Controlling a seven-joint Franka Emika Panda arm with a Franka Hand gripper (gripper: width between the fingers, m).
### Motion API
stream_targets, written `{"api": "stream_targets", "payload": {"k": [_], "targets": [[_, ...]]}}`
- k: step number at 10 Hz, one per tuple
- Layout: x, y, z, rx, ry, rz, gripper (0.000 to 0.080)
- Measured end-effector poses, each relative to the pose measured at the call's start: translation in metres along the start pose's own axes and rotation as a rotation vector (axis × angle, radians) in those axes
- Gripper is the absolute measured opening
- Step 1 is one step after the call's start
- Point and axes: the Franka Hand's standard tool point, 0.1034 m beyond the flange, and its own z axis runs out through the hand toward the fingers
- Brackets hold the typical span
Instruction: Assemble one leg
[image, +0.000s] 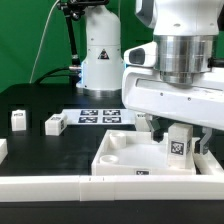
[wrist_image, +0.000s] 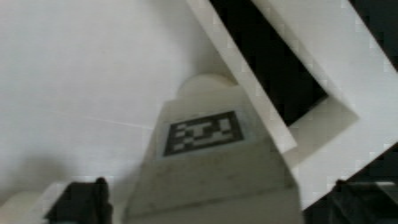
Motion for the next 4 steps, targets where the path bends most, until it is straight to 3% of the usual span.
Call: {"api": "stream_targets", "payload": {"k": [4], "targets": [[0.0000, 0.0000, 0.0001, 0.000, 0.000, 0.000, 0.0649]]}}
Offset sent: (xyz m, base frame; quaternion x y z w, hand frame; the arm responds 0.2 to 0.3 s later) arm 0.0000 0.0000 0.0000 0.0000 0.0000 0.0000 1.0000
